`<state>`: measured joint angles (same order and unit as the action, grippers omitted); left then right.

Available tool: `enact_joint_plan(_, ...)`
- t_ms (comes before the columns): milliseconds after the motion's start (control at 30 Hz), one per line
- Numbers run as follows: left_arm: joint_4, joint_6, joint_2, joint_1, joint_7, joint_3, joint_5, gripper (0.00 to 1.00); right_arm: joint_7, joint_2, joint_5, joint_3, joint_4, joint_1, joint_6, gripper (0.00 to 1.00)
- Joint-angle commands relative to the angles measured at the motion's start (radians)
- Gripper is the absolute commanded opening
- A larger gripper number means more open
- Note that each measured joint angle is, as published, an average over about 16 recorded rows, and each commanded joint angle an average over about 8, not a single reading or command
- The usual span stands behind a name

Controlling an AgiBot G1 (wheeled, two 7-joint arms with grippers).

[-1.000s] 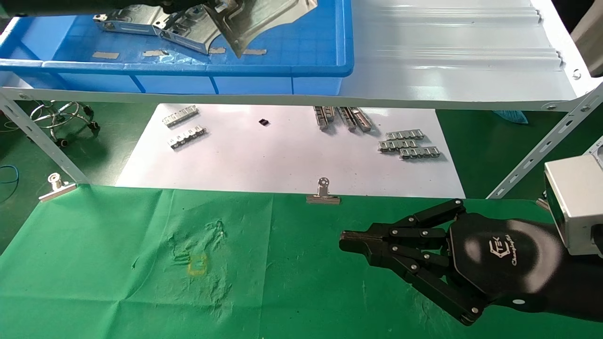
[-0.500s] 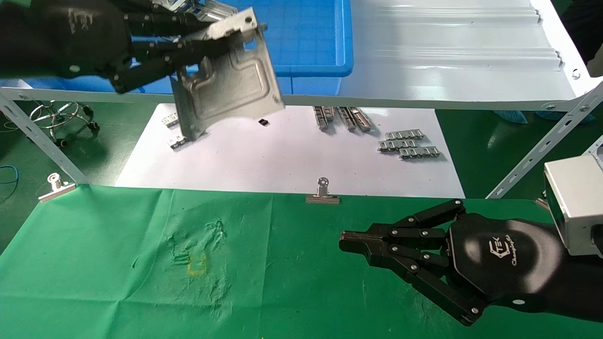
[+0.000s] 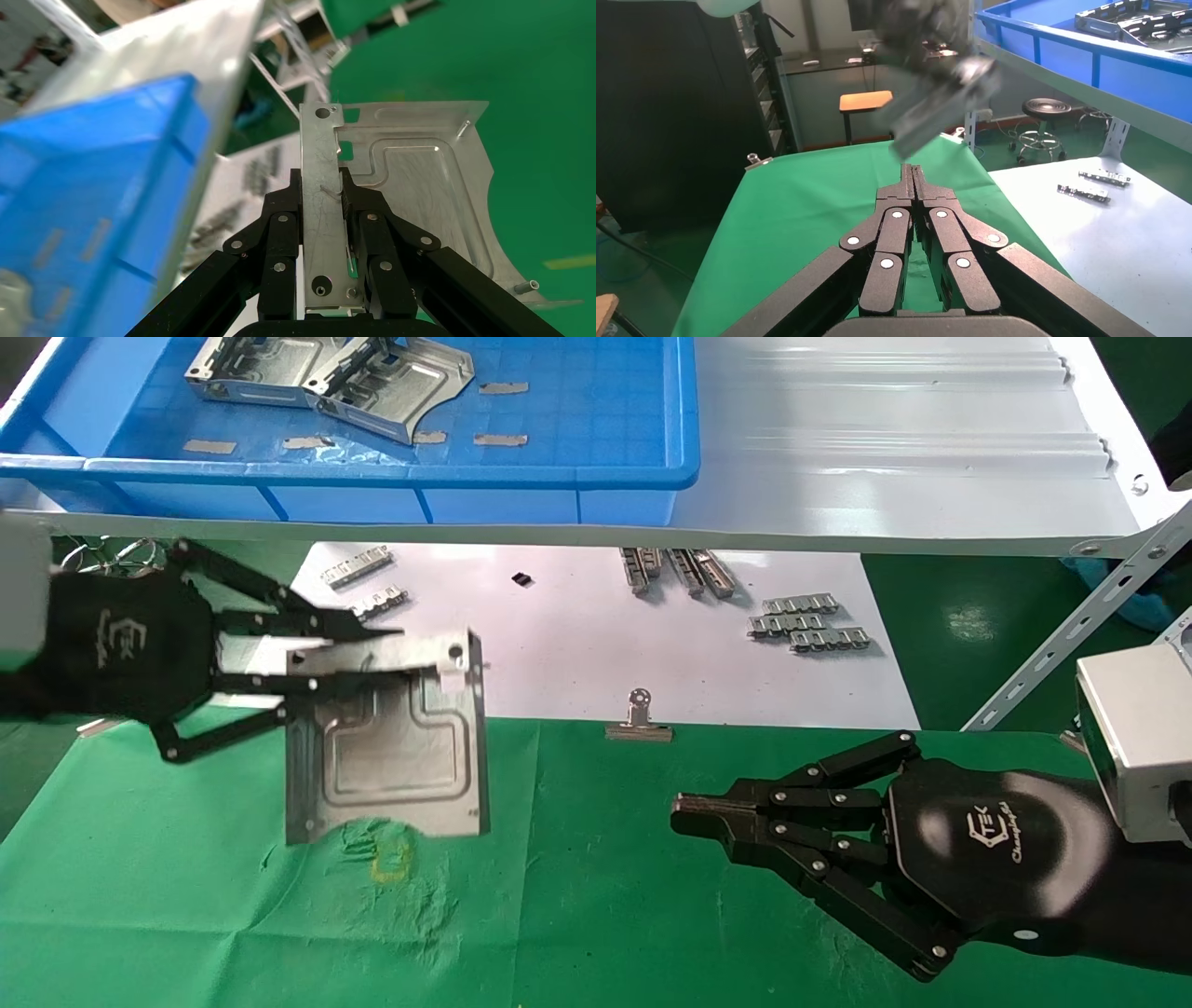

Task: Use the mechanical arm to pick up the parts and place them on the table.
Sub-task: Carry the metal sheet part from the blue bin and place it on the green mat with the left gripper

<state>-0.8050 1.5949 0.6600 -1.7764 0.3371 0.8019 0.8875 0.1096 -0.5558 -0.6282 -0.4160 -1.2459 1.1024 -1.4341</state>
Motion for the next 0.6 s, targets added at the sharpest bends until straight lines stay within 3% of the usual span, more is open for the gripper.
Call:
enact_joint_plan(33,-0.022,-0.001,-0.018,0.016,0.026,0.031,-0.002,0.00,0.000,0.000,0.000,0.000,0.000,0.000,0.000,0.00)
enact_joint_plan(367,0.001,-0.009,-0.040,0.073,0.112,0.215,0.025,0.00,0.000,0.000,0.000,0.000,0.000,0.000,0.000,0.00)
enact_joint_plan(600,0.105,-0.049,-0.001,0.098,0.211,0.263,0.063,0.00,0.000,0.000,0.000,0.000,0.000,0.000,0.000,0.00)
